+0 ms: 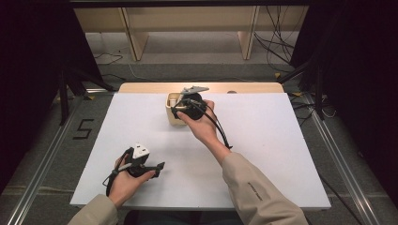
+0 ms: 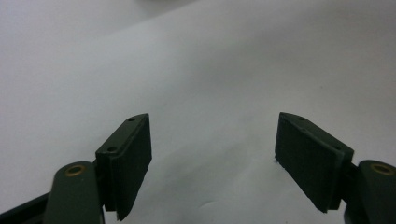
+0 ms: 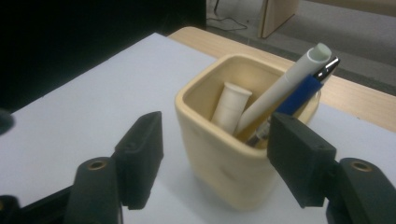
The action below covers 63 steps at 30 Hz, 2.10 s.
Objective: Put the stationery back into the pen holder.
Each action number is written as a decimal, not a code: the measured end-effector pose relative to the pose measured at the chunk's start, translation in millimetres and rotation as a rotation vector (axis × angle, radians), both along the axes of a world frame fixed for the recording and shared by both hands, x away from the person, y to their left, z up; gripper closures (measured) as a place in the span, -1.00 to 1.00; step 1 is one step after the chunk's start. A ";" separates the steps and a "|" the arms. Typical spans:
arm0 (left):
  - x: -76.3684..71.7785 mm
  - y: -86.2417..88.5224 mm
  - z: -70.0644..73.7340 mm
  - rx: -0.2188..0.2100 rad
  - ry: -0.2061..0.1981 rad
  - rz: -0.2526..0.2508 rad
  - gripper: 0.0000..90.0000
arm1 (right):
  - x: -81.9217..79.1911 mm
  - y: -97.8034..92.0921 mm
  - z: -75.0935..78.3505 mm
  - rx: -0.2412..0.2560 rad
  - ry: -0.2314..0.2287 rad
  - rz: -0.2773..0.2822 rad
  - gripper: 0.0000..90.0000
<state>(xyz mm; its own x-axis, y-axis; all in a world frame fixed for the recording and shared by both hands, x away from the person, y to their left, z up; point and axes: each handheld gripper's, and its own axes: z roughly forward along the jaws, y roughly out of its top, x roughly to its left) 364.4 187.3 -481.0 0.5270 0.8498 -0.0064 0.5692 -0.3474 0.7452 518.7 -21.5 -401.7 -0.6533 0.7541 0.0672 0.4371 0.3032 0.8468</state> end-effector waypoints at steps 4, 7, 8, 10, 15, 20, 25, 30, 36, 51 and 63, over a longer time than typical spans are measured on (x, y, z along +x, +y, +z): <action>-0.1 0.3 -0.2 0.000 -0.001 0.003 -0.40 | -8.9 -10.2 -0.6 -0.003 -0.006 0.012 -0.26; -0.2 0.0 -0.3 -0.005 -0.002 0.007 -0.40 | -14.0 -17.7 -2.9 -0.018 0.009 0.020 -0.28; -0.4 0.0 -0.2 -0.007 -0.001 0.009 -0.40 | -16.0 -20.5 -4.0 -0.019 0.011 0.024 -0.29; -0.4 0.4 -0.2 -0.009 -0.004 0.011 -0.40 | -20.4 -26.3 -6.5 -0.027 0.020 0.029 -0.30; -0.3 0.3 -0.2 -0.005 -0.002 0.008 -0.40 | -31.4 -42.5 -13.6 -0.038 0.031 0.026 -0.31; -0.5 0.3 -0.1 -0.006 -0.001 0.009 -0.40 | -43.8 -56.3 -19.7 -0.046 0.042 0.021 -0.32; -0.2 1.1 -0.4 -0.005 0.002 0.008 -0.40 | -55.9 -70.4 -28.5 -0.063 0.061 0.024 -0.33; -0.4 0.7 -0.3 -0.005 0.001 0.008 -0.40 | -66.7 -83.6 -37.6 -0.074 0.075 0.013 -0.33; -0.5 1.3 -0.3 -0.009 -0.002 0.007 -0.40 | -77.9 -96.1 -47.1 -0.094 0.078 0.005 -0.34; -0.6 2.3 -0.5 -0.004 0.003 0.002 -0.40 | -101.2 -115.5 -57.1 -0.117 0.100 0.006 -0.35; -0.9 2.6 -0.4 -0.003 0.002 0.002 -0.40 | -115.7 -132.2 -61.9 -0.111 0.110 0.001 -0.35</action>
